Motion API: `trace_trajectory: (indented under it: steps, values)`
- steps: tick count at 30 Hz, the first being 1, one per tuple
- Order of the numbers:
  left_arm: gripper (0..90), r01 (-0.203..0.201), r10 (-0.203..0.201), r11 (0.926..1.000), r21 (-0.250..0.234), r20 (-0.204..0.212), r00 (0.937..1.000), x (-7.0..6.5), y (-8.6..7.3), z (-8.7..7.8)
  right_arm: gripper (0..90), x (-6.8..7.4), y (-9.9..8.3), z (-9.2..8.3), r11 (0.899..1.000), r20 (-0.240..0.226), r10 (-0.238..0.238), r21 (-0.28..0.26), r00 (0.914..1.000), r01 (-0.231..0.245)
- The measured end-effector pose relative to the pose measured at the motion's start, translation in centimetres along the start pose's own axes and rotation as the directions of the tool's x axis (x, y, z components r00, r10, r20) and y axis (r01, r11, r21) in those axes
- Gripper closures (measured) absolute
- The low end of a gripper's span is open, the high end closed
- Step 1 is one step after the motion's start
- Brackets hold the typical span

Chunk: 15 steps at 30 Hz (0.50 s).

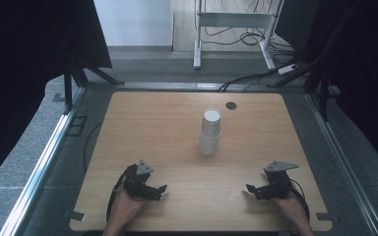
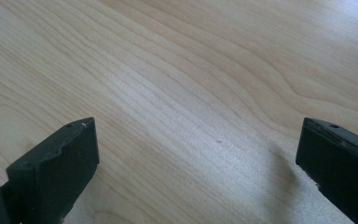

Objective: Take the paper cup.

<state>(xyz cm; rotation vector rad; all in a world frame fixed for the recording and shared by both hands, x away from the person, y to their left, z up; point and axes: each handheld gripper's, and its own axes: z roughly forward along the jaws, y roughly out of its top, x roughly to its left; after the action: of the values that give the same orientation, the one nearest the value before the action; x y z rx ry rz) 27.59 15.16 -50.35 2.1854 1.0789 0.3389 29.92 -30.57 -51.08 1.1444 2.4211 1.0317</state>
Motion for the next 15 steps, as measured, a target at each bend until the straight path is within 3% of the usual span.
trace_trajectory:
  steps: [5, 15]
  values:
    - [0.3, -0.022, 0.023, 0.9996, 0.015, -0.033, 0.9992, -0.04, -0.05, 0.00, 0.0, 0.01, 0.02, -0.05, 1.000, -0.008, -0.004, -0.001, 1.0000, 0.004]
    - [0.6, -0.040, 0.042, 0.9987, 0.032, -0.047, 0.9980, -0.43, 0.05, 0.44, 0.0, -0.01, 0.13, -0.17, 1.000, -0.016, -0.010, -0.003, 0.9998, 0.010]
